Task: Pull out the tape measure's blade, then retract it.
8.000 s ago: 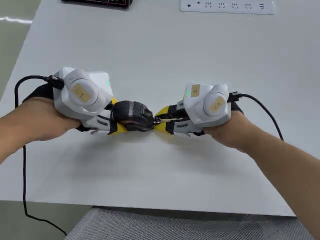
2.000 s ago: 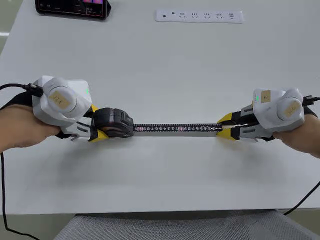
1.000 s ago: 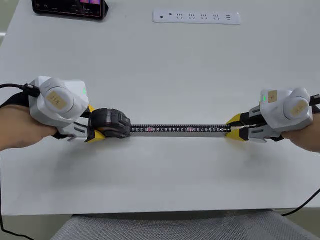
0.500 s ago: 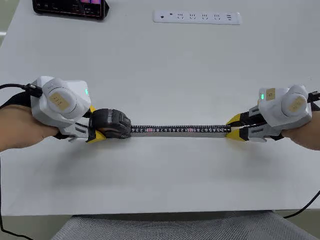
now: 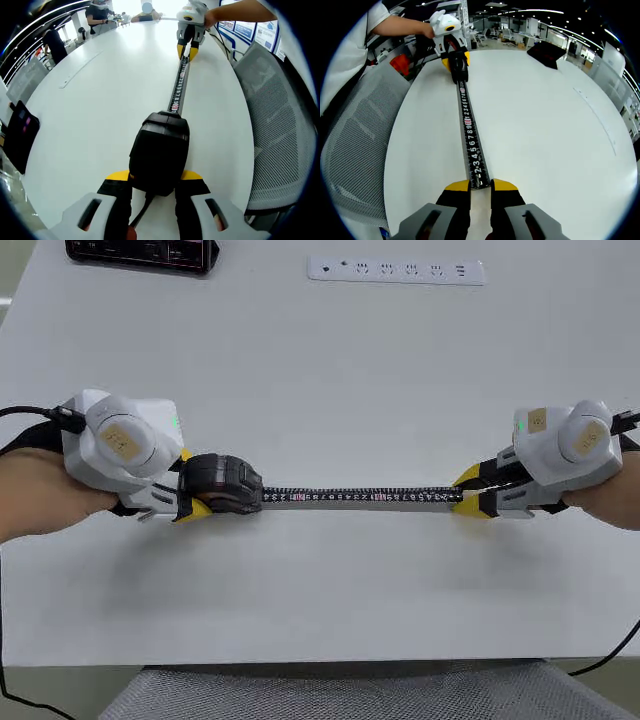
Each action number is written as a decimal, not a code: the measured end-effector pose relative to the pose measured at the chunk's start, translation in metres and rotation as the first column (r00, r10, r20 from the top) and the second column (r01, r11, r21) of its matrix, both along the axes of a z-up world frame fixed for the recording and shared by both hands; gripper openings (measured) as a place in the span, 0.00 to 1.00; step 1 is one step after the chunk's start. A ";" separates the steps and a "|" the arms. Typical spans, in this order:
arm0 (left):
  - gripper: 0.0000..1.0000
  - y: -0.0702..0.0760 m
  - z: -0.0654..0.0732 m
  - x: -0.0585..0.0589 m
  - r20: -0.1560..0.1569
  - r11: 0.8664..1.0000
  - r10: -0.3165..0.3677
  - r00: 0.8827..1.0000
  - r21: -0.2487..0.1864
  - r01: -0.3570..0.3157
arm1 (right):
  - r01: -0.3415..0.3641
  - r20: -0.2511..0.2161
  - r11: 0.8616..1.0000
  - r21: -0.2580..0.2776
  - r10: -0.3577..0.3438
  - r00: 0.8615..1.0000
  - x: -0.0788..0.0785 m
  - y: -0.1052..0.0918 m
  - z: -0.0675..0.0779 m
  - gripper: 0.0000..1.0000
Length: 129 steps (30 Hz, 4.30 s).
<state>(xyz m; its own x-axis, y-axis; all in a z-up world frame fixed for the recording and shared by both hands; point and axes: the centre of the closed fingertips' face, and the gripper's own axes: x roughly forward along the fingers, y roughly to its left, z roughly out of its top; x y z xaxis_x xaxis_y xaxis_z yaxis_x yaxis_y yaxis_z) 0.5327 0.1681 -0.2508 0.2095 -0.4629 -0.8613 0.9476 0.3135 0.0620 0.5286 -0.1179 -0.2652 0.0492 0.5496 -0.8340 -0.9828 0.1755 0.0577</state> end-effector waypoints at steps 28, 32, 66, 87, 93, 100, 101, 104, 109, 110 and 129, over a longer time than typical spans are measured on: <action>0.29 -0.001 0.000 0.000 -0.006 1.000 0.006 1.000 -0.005 -0.006 | -0.003 -0.010 1.000 -0.022 0.003 1.000 0.000 -0.001 0.001 0.13; 0.30 0.001 -0.001 0.000 -0.008 1.000 0.011 1.000 0.005 -0.011 | 0.002 -0.013 1.000 -0.025 -0.002 1.000 -0.001 -0.002 0.001 0.15; 0.49 0.007 0.027 -0.004 -0.024 0.969 0.199 0.980 -0.147 -0.200 | 0.261 0.002 0.959 0.108 -0.263 0.965 0.005 0.006 0.026 0.44; 0.55 0.011 0.054 -0.014 -0.055 0.874 0.365 0.929 -0.325 -0.362 | 0.408 0.037 0.884 0.228 -0.426 0.904 -0.006 0.009 0.050 0.60; 0.56 0.013 0.052 -0.021 -0.053 0.860 0.386 0.921 -0.340 -0.380 | 0.437 0.042 0.861 0.261 -0.462 0.886 -0.011 0.011 0.057 0.63; 0.59 0.011 0.052 -0.029 -0.053 0.834 0.407 0.912 -0.386 -0.394 | 0.444 0.054 0.854 0.271 -0.474 0.879 -0.018 0.011 0.056 0.67; 0.59 0.010 0.053 -0.030 -0.049 0.830 0.410 0.911 -0.392 -0.395 | 0.443 0.064 0.855 0.270 -0.475 0.878 -0.019 0.010 0.056 0.68; 0.60 0.010 0.053 -0.033 -0.043 0.825 0.417 0.908 -0.401 -0.398 | 0.446 0.061 0.851 0.276 -0.479 0.876 -0.022 0.010 0.057 0.69; 0.62 0.009 0.056 -0.037 -0.024 0.816 0.429 0.903 -0.418 -0.399 | 0.447 0.070 0.850 0.279 -0.483 0.873 -0.027 0.011 0.056 0.72; 0.62 0.008 0.056 -0.038 -0.015 0.818 0.428 0.904 -0.419 -0.394 | 0.447 0.071 0.851 0.277 -0.482 0.873 -0.028 0.011 0.055 0.73; 0.70 -0.005 0.049 -0.063 0.017 0.831 0.414 0.910 -0.417 -0.370 | 0.446 0.059 0.854 0.269 -0.476 0.877 -0.050 0.015 0.044 0.82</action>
